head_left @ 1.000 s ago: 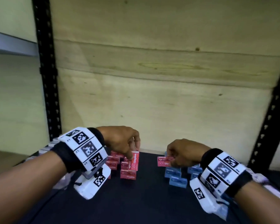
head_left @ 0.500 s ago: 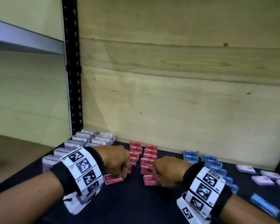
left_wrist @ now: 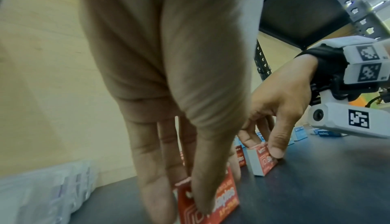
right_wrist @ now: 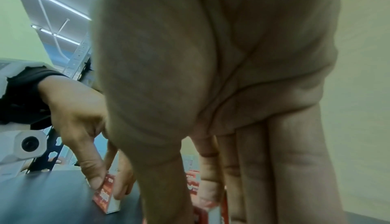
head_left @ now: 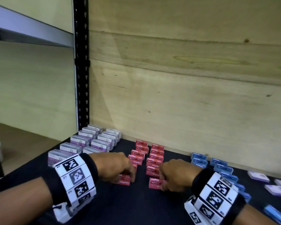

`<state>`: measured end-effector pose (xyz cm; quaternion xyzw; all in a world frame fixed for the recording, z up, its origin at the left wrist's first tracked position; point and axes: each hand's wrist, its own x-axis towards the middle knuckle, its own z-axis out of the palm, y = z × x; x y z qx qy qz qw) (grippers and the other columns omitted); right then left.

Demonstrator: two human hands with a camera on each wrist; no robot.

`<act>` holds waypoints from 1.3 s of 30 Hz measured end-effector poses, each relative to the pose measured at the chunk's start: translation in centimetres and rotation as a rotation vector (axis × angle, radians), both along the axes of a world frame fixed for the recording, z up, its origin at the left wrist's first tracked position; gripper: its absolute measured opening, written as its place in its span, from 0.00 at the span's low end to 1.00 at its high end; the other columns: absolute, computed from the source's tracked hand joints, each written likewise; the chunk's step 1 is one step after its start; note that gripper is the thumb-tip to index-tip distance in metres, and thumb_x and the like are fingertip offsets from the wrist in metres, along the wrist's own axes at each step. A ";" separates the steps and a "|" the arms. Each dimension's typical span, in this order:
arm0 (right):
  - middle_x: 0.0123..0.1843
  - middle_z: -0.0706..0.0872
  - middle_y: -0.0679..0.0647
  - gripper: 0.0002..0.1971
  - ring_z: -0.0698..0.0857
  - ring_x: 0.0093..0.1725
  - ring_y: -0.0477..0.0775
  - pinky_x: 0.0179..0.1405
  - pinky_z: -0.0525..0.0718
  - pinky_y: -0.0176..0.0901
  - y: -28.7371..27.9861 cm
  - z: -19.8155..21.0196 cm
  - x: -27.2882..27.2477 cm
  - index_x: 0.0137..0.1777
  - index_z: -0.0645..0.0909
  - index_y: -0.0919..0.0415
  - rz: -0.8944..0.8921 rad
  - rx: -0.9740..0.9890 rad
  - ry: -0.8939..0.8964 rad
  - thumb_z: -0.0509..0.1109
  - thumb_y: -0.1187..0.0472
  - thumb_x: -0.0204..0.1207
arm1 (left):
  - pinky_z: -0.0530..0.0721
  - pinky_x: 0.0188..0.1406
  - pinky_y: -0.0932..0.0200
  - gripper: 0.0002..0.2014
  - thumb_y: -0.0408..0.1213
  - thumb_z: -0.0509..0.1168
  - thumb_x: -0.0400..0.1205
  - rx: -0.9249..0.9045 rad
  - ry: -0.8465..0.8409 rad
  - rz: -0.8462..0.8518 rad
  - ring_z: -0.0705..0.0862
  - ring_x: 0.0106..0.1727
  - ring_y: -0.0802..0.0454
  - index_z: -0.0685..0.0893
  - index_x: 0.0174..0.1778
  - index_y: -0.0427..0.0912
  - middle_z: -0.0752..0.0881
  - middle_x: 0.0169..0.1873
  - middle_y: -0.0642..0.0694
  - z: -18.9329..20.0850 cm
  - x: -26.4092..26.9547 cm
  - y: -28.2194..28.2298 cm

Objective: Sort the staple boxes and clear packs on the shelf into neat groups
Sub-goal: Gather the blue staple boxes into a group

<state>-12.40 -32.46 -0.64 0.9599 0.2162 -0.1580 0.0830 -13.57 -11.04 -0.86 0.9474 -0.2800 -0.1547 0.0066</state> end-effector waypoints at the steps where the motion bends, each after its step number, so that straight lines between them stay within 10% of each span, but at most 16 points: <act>1: 0.59 0.86 0.54 0.13 0.81 0.51 0.55 0.47 0.76 0.44 0.1 0.0 0.0 0.59 0.83 0.56 0.002 -0.009 0.002 0.71 0.51 0.79 | 0.80 0.62 0.58 0.23 0.29 0.68 0.80 -0.010 -0.018 -0.005 0.81 0.63 0.55 0.82 0.66 0.60 0.81 0.66 0.56 -0.1 0.1 0.1; 11: 0.69 0.81 0.58 0.22 0.81 0.66 0.61 0.52 0.75 0.47 1.4 -0.1 -0.3 0.72 0.72 0.58 0.014 -0.033 0.024 0.68 0.49 0.82 | 0.82 0.55 0.56 0.20 0.36 0.71 0.80 -0.054 -0.151 0.076 0.82 0.56 0.55 0.76 0.66 0.56 0.83 0.58 0.54 -1.4 0.1 0.6; 21: 0.65 0.82 0.56 0.18 0.78 0.53 0.55 0.50 0.77 0.46 1.0 0.3 -0.3 0.69 0.72 0.55 -0.002 -0.026 0.054 0.68 0.53 0.82 | 0.79 0.44 0.55 0.09 0.40 0.56 0.88 0.156 -0.188 0.238 0.83 0.51 0.46 0.71 0.64 0.44 0.82 0.53 0.42 -1.1 -1.7 0.6; 39: 0.53 0.84 0.47 0.24 0.84 0.53 0.53 0.56 0.83 0.50 -0.4 -0.3 0.2 0.63 0.70 0.50 -0.016 0.072 0.048 0.75 0.42 0.75 | 0.80 0.43 0.56 0.22 0.50 0.64 0.84 0.106 -0.128 0.298 0.82 0.44 0.52 0.61 0.68 0.51 0.80 0.42 0.51 -1.3 -1.6 -0.1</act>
